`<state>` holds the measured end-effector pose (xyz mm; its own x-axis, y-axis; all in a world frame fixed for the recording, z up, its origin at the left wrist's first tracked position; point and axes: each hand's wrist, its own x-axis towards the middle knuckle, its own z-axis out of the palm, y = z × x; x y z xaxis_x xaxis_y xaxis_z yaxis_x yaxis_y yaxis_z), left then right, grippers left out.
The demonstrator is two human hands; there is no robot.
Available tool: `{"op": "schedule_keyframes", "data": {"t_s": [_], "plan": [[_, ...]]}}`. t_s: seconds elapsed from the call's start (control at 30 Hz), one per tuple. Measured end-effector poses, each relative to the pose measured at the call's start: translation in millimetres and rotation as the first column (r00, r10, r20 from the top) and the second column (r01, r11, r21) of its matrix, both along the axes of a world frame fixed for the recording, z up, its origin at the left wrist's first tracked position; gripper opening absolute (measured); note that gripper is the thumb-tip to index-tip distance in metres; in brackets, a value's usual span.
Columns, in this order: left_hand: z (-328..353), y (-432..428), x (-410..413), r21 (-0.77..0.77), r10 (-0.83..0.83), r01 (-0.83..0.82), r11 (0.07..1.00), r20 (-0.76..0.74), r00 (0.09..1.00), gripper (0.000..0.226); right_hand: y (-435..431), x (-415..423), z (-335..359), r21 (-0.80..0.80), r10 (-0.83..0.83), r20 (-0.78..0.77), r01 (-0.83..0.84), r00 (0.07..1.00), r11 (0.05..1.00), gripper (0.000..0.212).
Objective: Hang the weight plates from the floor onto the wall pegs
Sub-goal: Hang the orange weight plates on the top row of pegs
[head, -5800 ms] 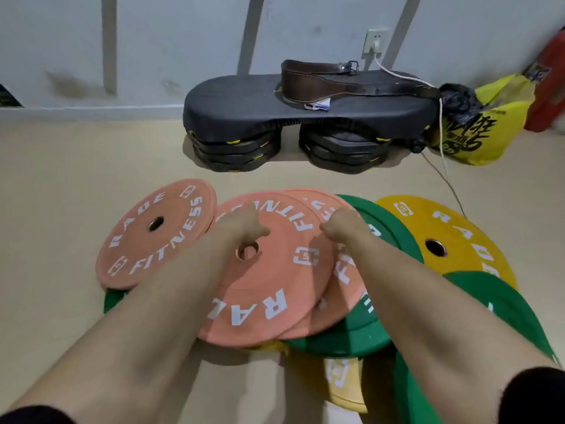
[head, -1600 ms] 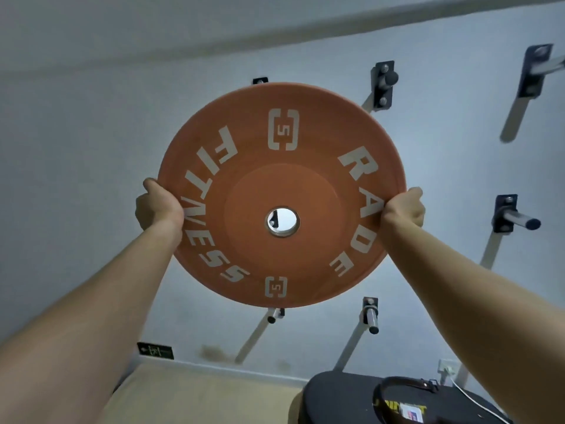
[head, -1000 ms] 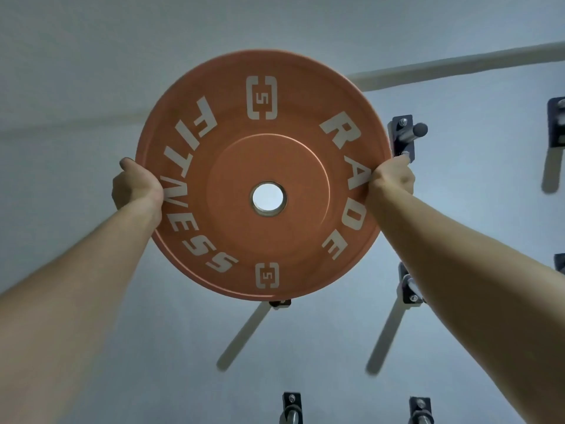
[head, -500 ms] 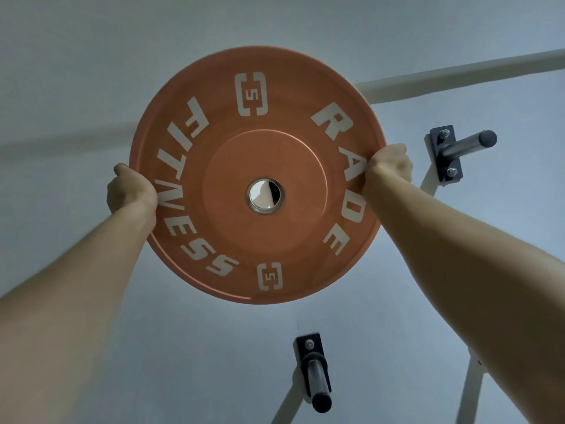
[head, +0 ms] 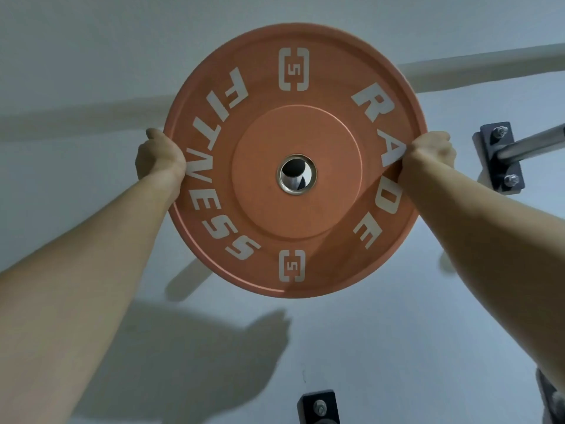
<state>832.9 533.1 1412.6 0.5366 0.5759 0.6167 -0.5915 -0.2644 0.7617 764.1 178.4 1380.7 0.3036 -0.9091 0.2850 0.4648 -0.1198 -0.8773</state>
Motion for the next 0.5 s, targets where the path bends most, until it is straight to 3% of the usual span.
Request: {"op": "schedule_keyframes", "data": {"t_s": [0.23,0.33,0.5], "plan": [[30.9,-9.0,39.7,-0.024,0.009,-0.008,1.0,0.055,0.998,0.05,-10.9,45.5,27.6,-0.028,0.022,0.038,-0.021,0.999,0.999,0.037],[33.9,-13.4,57.1,-0.014,-0.01,0.011,1.0,0.065,0.998,0.052,-17.6,59.6,32.9,0.059,0.075,0.144,-0.084,0.987,0.995,0.043],[38.0,-14.9,83.3,-0.004,0.005,-0.005,1.0,0.073,0.997,0.058,-17.5,74.1,34.0,0.085,0.051,0.18,-0.067,0.982,0.994,0.042]]}}
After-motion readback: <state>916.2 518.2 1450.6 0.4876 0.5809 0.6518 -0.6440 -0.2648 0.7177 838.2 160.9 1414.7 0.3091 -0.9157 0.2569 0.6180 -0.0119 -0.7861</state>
